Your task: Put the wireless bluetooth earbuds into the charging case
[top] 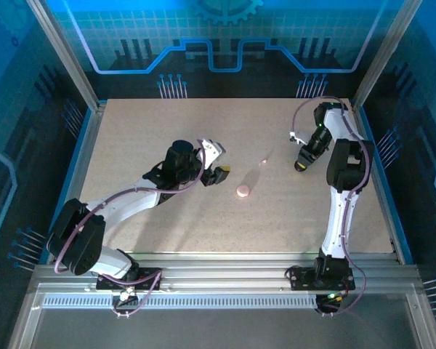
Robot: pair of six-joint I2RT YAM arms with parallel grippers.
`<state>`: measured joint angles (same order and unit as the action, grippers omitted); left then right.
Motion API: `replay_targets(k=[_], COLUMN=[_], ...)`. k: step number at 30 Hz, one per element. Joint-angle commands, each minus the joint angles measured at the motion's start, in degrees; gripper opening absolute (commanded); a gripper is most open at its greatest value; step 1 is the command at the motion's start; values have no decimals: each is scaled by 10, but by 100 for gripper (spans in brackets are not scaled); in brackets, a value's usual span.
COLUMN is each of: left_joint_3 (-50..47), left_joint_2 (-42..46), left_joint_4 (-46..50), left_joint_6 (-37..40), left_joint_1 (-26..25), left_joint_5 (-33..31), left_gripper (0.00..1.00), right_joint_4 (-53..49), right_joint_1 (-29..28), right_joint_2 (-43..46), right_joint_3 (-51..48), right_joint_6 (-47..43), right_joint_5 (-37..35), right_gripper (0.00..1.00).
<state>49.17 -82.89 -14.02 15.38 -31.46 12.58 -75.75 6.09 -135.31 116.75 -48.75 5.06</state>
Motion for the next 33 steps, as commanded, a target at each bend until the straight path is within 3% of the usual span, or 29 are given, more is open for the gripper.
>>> replay_targets(k=[1,12,17,25,33], left_joint_3=[22,29,23,26,20], left_joint_2=[-8,-5,15,73,139], left_joint_4=[-6,2,14,116,257], left_joint_6=[-1,-15,-45,-135,-256], left_joint_1=[-7,-9,-9,-9,-8], left_joint_5=[-9,-23,-42,-110,-179], left_gripper=[63,63,64,64,66], right_joint_4=[-3,37,85,226,240], right_joint_1=[10,9,5,-25,-112], right_joint_2=[-12,17,99,287,405], right_joint_3=[21,9,-32,-196,-294], right_joint_6=[11,28,67,161,308], right_joint_5=[8,-5,28,89,72], right_gripper=[41,43,44,46,54])
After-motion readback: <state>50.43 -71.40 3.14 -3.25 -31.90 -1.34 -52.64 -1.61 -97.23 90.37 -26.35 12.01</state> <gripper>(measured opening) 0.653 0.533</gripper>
